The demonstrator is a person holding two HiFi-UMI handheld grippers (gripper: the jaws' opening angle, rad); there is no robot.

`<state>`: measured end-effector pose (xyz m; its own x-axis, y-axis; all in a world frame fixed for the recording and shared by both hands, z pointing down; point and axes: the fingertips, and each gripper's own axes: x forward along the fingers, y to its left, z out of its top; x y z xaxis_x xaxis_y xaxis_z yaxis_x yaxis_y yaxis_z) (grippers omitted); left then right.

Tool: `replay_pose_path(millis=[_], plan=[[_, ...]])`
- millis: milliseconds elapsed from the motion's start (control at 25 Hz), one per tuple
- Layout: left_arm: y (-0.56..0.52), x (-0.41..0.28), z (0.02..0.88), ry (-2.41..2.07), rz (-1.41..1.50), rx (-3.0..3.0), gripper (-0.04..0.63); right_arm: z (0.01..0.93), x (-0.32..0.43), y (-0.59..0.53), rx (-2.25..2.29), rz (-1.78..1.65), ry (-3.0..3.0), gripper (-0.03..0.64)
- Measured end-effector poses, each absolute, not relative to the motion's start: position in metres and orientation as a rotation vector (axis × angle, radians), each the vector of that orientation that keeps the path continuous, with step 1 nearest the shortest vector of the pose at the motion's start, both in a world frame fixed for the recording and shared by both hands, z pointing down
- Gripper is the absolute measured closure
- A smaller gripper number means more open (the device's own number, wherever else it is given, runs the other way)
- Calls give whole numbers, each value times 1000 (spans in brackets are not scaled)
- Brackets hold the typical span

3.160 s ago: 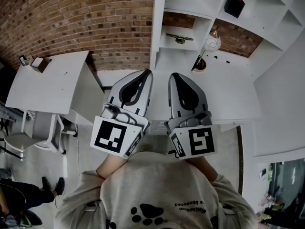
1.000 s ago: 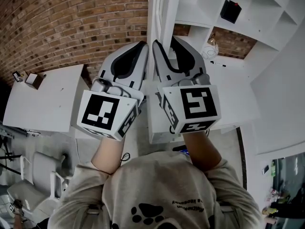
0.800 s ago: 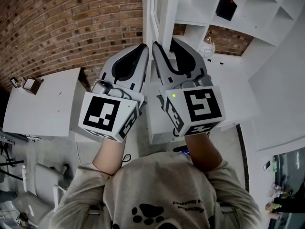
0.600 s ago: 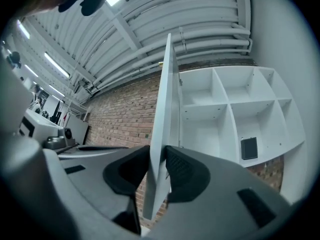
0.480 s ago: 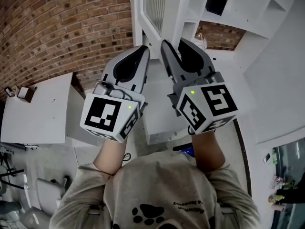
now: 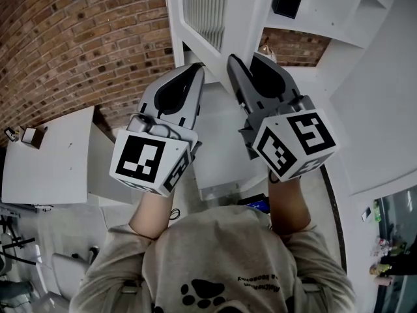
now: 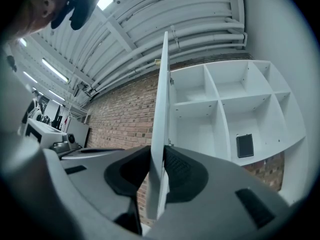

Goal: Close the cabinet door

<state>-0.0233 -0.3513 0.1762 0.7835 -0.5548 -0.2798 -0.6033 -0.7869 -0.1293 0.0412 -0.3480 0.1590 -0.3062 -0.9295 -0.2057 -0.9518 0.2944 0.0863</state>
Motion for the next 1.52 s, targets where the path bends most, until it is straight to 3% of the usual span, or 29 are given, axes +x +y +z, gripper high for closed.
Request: replay_pose_path(millis=[1520], plan=[[-431, 101, 191, 1300, 247, -2607, 588, 160, 219, -469, -1260, 177, 2707, 511]])
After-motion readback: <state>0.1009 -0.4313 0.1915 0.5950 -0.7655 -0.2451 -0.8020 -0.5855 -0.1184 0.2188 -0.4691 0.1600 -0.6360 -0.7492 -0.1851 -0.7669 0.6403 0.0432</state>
